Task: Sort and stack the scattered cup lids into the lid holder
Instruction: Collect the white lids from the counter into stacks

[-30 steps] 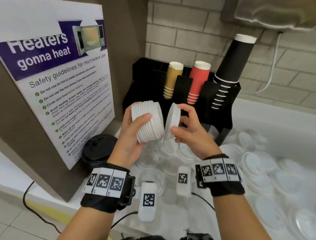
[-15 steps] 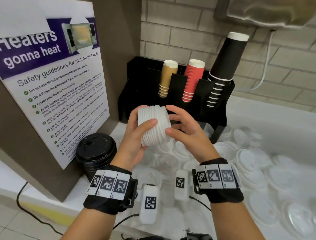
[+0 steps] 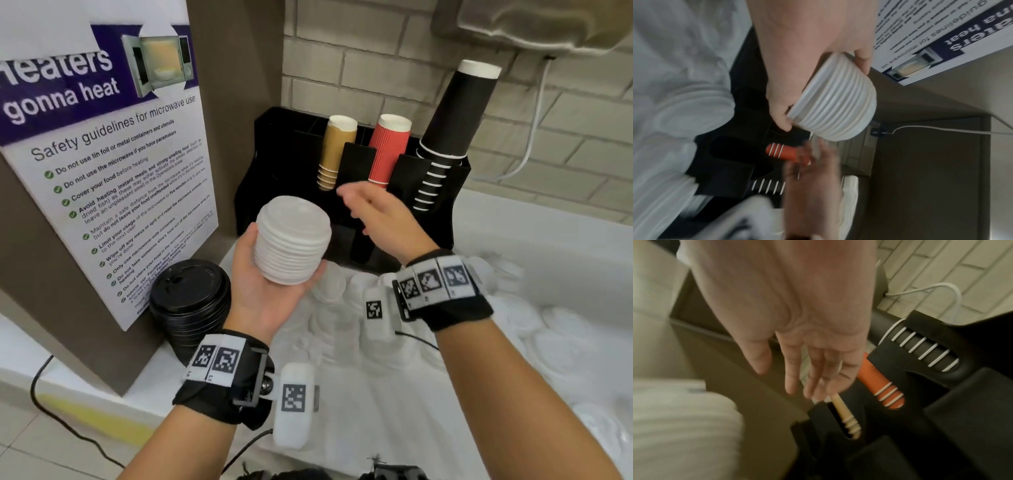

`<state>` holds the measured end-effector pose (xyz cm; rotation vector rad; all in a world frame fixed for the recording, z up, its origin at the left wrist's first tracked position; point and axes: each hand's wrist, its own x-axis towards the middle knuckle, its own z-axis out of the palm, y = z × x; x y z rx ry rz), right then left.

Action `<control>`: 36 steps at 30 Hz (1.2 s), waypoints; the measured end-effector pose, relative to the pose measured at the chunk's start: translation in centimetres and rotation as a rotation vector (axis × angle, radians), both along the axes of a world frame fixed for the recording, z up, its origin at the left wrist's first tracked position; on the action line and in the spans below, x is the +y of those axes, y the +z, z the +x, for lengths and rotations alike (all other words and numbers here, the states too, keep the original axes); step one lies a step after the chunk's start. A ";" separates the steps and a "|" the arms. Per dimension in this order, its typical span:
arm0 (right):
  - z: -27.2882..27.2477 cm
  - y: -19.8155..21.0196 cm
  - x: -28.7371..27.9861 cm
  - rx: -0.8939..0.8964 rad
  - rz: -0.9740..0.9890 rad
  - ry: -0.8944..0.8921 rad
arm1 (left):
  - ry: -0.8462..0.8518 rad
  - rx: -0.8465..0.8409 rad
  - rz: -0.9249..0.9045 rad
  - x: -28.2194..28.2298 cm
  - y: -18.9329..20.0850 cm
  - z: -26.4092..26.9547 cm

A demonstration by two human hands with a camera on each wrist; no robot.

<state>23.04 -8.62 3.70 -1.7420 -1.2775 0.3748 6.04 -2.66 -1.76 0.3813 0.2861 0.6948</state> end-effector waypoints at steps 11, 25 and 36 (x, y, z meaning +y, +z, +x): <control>0.2 -8.8 5.1 -0.618 -0.932 0.231 | 0.042 0.016 0.104 1.9 1.8 -2.0; -2.1 -4.5 9.1 -0.562 -0.611 0.249 | 0.111 -0.005 0.131 2.6 3.9 -3.2; -1.2 -7.1 7.5 -0.546 -0.871 0.279 | 0.044 -0.046 0.195 2.3 3.9 -3.5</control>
